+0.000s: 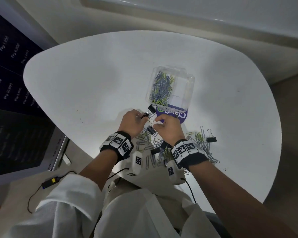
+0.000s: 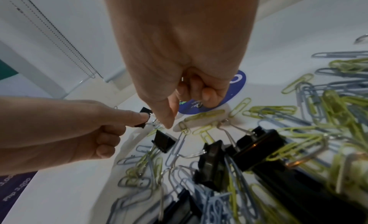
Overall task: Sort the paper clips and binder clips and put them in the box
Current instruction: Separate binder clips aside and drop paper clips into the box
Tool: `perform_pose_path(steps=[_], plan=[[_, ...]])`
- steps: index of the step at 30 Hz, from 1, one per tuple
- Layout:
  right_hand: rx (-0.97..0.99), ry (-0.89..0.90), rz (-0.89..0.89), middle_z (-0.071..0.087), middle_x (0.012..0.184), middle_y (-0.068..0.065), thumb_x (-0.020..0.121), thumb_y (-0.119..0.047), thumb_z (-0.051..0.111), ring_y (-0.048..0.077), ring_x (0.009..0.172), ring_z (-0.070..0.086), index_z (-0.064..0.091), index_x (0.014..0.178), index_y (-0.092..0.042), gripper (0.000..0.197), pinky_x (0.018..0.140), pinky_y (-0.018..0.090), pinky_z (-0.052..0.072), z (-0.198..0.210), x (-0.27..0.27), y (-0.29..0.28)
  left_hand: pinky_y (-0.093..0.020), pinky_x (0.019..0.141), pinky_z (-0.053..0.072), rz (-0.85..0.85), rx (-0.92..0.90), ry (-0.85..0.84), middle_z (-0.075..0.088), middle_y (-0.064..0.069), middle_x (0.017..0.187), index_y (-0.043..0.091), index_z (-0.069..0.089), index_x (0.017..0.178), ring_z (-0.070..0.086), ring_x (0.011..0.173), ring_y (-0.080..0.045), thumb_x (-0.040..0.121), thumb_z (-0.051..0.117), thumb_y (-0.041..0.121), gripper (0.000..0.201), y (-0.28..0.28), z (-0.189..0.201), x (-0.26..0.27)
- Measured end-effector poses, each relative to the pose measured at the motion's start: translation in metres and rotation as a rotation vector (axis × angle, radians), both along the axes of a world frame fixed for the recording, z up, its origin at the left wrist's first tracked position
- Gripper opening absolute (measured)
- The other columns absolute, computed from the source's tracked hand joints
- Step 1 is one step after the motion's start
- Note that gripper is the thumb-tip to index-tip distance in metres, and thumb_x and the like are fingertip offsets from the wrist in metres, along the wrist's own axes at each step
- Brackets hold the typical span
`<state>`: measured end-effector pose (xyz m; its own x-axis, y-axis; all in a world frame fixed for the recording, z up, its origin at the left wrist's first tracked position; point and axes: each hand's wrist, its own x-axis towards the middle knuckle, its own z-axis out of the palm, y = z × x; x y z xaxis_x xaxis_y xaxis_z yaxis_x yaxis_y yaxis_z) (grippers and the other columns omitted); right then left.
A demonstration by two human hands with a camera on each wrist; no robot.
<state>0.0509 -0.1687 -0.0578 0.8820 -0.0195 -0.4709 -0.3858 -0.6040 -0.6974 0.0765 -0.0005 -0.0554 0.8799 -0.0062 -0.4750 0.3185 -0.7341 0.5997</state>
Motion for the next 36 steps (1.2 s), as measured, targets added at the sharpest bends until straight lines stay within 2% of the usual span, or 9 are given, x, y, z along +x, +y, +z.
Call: perform_pose_path(steps=[6, 11, 14, 18, 24, 27, 31, 33, 36], plan=[[0.025, -0.006, -0.053, 0.063, 0.075, -0.009, 0.085, -0.020, 0.074, -0.013, 0.065, 0.055, 0.070, 0.103, -0.014, 0.020, 0.060, 0.002, 0.039, 0.001, -0.003, -0.005, -0.027, 0.068, 0.034, 0.078, -0.140, 0.063, 0.048, 0.013, 0.074, 0.017, 0.060, 0.095, 0.048, 0.073, -0.011, 0.089, 0.060, 0.046, 0.029, 0.017, 0.011, 0.002], [0.036, -0.006, -0.018, 0.066, 0.079, -0.006, 0.086, -0.013, 0.070, -0.010, 0.068, 0.058, 0.070, 0.104, -0.011, 0.018, 0.060, 0.001, 0.039, 0.002, -0.001, -0.001, -0.026, 0.082, 0.044, 0.218, -0.079, -0.075, 0.063, 0.004, 0.097, 0.012, 0.063, 0.105, 0.057, 0.088, -0.014, 0.090, 0.063, 0.032, 0.025, 0.023, 0.005, 0.011], [-0.070, -0.049, -0.054, 0.061, 0.078, -0.006, 0.085, -0.012, 0.067, 0.009, 0.071, 0.058, 0.070, 0.098, -0.015, 0.014, 0.059, 0.015, 0.043, 0.001, 0.000, -0.003, -0.029, 0.090, 0.045, 0.159, -0.051, -0.132, 0.065, -0.002, 0.109, 0.013, 0.062, 0.105, 0.059, 0.103, -0.017, 0.089, 0.064, 0.033, 0.026, 0.023, 0.000, 0.008], [-0.129, -0.079, -0.171, 0.071, 0.092, -0.003, 0.082, -0.017, 0.072, 0.012, 0.080, 0.064, 0.072, 0.095, -0.020, 0.014, 0.077, 0.031, 0.056, -0.004, -0.005, -0.014, -0.026, 0.074, 0.040, -0.063, 0.027, -0.263, 0.058, 0.000, 0.101, 0.019, 0.061, 0.100, 0.055, 0.090, -0.015, 0.089, 0.063, 0.032, 0.017, 0.016, 0.003, -0.010], [-0.183, -0.120, -0.240, 0.060, 0.117, 0.007, 0.077, -0.028, 0.079, 0.019, 0.099, 0.060, 0.065, 0.117, -0.017, 0.044, 0.082, 0.027, 0.049, -0.008, -0.013, -0.025, -0.028, 0.079, 0.045, -0.273, 0.075, -0.274, 0.060, -0.007, 0.105, 0.011, 0.068, 0.106, 0.058, 0.096, -0.025, 0.088, 0.065, 0.015, 0.018, 0.002, -0.008, -0.019], [-0.159, -0.126, -0.195, 0.055, 0.115, 0.005, 0.081, -0.025, 0.078, 0.007, 0.078, 0.059, 0.069, 0.108, -0.016, 0.030, 0.083, 0.033, 0.054, -0.009, -0.016, -0.025, -0.039, 0.073, 0.051, -0.366, 0.146, -0.271, 0.058, -0.008, 0.094, 0.008, 0.067, 0.091, 0.060, 0.086, -0.028, 0.088, 0.063, 0.012, 0.007, -0.004, -0.014, -0.017], [-0.180, -0.086, -0.118, 0.053, 0.105, 0.003, 0.087, -0.023, 0.072, 0.002, 0.070, 0.053, 0.072, 0.092, -0.013, 0.011, 0.082, 0.029, 0.052, -0.011, -0.019, -0.027, -0.039, 0.078, 0.048, -0.473, 0.153, -0.235, 0.055, -0.008, 0.097, 0.007, 0.060, 0.092, 0.054, 0.089, -0.026, 0.094, 0.056, 0.019, 0.013, -0.002, -0.022, -0.014], [-0.166, -0.079, -0.085, 0.057, 0.099, 0.003, 0.087, -0.023, 0.072, 0.005, 0.070, 0.055, 0.070, 0.089, -0.014, 0.010, 0.076, 0.013, 0.049, -0.010, -0.021, -0.030, -0.037, 0.081, 0.044, -0.481, 0.081, -0.209, 0.053, -0.009, 0.097, 0.004, 0.057, 0.093, 0.050, 0.091, -0.023, 0.095, 0.053, 0.015, 0.012, 0.000, -0.017, -0.015], [-0.004, -0.095, -0.207, 0.065, 0.080, 0.004, 0.088, -0.024, 0.071, 0.004, 0.064, 0.055, 0.068, 0.088, -0.011, 0.014, 0.062, 0.004, 0.041, -0.007, -0.026, -0.030, -0.033, 0.065, 0.038, -0.268, -0.108, -0.105, 0.049, -0.004, 0.080, 0.009, 0.047, 0.082, 0.044, 0.072, -0.016, 0.092, 0.049, 0.011, 0.010, 0.002, -0.001, -0.019]])
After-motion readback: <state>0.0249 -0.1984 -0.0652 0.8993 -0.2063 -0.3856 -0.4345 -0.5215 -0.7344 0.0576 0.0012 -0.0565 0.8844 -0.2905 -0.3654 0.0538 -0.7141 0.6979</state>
